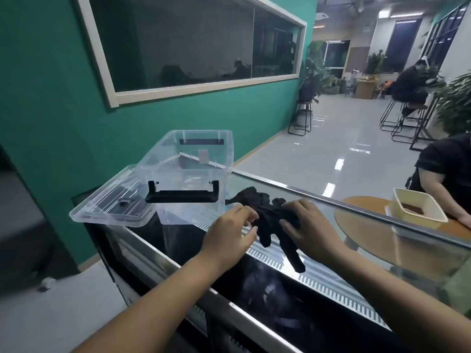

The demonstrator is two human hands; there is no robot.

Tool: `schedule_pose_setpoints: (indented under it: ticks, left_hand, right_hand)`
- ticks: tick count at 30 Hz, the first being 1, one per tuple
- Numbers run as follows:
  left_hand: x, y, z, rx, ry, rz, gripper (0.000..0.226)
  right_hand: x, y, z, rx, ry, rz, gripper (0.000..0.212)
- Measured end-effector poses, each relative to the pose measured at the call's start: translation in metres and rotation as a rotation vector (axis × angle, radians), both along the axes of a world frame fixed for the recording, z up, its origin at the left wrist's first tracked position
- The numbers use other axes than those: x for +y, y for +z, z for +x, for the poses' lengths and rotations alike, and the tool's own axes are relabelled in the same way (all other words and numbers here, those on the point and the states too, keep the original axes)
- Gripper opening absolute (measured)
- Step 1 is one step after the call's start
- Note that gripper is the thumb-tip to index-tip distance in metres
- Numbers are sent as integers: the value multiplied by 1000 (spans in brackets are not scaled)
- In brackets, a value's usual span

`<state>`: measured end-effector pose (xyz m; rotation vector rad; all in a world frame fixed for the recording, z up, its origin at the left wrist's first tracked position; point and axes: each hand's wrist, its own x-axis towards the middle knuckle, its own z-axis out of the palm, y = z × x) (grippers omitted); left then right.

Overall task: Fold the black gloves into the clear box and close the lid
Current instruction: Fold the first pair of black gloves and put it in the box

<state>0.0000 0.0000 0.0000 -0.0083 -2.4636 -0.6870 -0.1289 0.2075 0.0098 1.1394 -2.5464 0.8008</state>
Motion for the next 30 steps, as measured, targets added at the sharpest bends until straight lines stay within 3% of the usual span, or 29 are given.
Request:
schedule_pose_setpoints:
  ticks: [11,17,20,24,30]
  left_hand:
    - [23,-34,-28,-89,59,163,13]
    - [25,-34,-18,-160,85,170,40]
    - [26,-35,-19,-167,102,109,40]
    - [25,-39,-21,-145,110,76,9]
    - [26,-34,-20,-77,119,180,7]
  right_hand:
    - [10,-39,-15,-75,-82,-21,37]
    - [8,-45,-24,-36,-85,-124,10]
    - [9,-40,-23,-41,-92,-212,9]
    - [13,-28,-23,-245,-136,-441,11]
    - [25,3,-28,-620,-102,-800,9]
